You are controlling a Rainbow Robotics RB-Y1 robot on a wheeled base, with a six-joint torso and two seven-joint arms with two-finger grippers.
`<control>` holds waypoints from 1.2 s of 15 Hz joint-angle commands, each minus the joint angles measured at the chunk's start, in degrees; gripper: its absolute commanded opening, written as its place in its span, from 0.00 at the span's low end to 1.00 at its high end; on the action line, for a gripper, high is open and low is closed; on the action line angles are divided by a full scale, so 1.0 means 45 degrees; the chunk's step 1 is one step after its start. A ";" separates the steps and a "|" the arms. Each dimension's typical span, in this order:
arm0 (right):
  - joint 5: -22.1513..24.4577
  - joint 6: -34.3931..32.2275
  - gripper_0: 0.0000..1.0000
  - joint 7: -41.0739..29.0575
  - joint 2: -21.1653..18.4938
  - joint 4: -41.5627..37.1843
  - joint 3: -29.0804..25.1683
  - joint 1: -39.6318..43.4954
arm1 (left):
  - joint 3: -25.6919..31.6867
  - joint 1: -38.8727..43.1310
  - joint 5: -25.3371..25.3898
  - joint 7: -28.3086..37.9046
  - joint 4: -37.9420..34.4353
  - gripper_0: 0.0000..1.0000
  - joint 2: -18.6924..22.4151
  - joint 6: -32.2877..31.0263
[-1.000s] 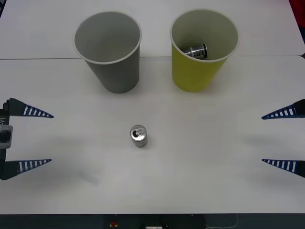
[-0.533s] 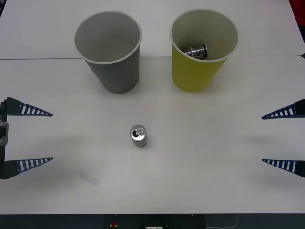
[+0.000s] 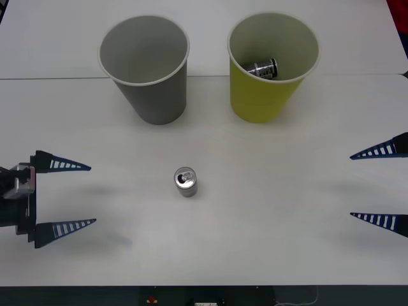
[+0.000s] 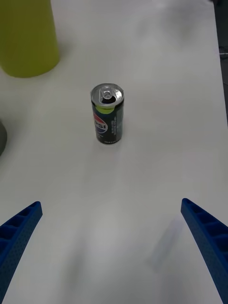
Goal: Put the can into the green bin and the plastic bottle into the gray bin
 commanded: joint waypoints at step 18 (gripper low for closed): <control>0.0000 0.0000 1.00 0.0000 0.0000 0.0000 0.0000 0.0000 | -0.6024 -0.3339 0.5076 -0.4328 0.4201 1.00 -0.2676 0.3028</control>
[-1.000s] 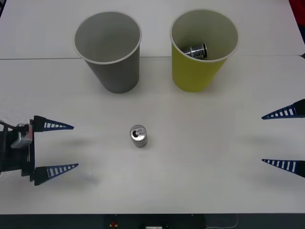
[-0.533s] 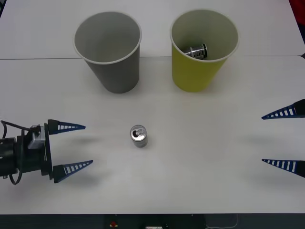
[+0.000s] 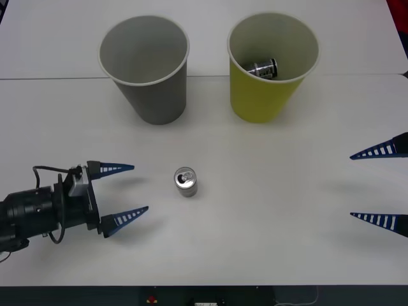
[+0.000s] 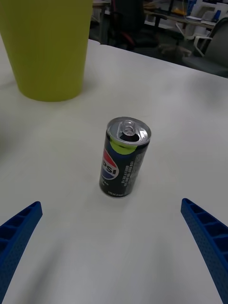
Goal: Put the can into the green bin and the plastic bottle into the gray bin
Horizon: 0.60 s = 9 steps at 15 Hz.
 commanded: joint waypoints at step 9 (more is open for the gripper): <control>0.0000 0.0000 1.00 0.0000 0.0000 0.0000 0.0000 0.0000 | -0.2985 -0.1300 0.2063 -0.2367 0.0721 1.00 -0.1452 0.2701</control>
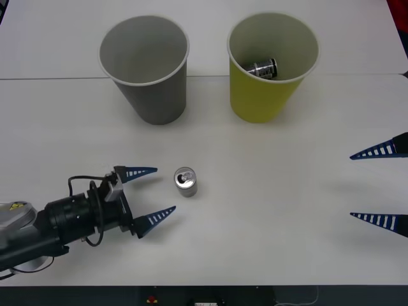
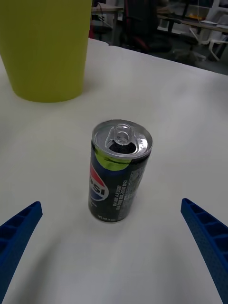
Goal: Put the can into the green bin and the plastic bottle into the gray bin
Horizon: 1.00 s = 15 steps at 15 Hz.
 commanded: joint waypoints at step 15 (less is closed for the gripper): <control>0.0000 0.0000 1.00 0.0000 0.0000 0.0000 0.0000 0.0000 | -0.1317 -0.1602 -0.0020 -0.0674 0.1437 0.66 -0.2358 0.1686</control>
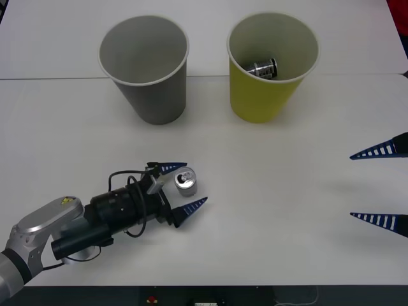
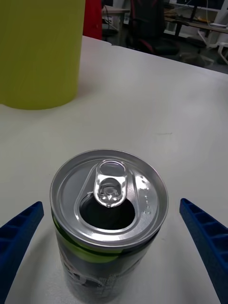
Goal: Put the can into the green bin and the plastic bottle into the gray bin
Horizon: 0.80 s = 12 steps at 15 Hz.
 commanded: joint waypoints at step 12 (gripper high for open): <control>0.0000 0.0000 1.00 0.0000 0.0000 0.0000 0.0000 0.0000 | 0.0001 -0.0233 -0.0313 0.0485 -0.0178 0.00 0.0273 -0.0051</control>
